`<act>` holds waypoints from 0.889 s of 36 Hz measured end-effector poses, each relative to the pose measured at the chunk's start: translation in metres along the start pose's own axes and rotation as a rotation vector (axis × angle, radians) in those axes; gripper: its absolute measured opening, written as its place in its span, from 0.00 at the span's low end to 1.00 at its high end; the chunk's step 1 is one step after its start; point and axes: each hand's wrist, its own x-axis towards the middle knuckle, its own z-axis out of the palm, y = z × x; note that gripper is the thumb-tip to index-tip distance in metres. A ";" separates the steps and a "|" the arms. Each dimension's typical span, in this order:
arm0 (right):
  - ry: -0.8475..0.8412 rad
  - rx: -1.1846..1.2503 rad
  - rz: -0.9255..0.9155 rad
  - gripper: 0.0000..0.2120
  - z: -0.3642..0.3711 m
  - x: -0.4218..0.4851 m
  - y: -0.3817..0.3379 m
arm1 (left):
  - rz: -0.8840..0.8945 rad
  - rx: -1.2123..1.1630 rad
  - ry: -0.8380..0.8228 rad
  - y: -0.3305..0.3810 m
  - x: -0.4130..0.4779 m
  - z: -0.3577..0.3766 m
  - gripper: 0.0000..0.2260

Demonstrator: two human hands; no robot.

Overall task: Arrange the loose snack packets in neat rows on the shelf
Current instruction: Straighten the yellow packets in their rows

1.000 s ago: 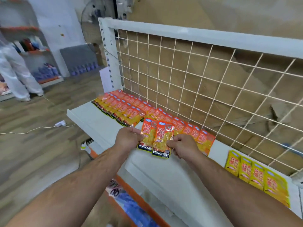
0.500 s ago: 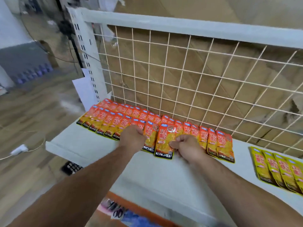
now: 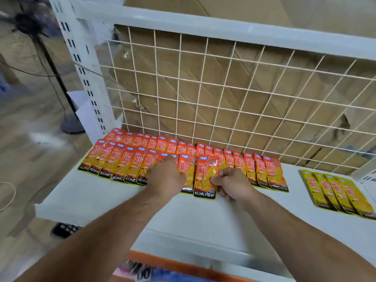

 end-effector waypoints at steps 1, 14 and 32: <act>-0.008 -0.011 0.008 0.14 0.000 0.000 -0.002 | 0.013 0.001 -0.001 0.000 0.000 -0.001 0.12; 0.033 -0.226 0.033 0.13 0.020 0.011 -0.027 | 0.150 0.060 0.090 -0.007 0.004 -0.018 0.16; 0.238 -0.661 -0.071 0.11 0.038 0.009 -0.023 | 0.160 0.090 0.058 -0.011 -0.004 -0.023 0.16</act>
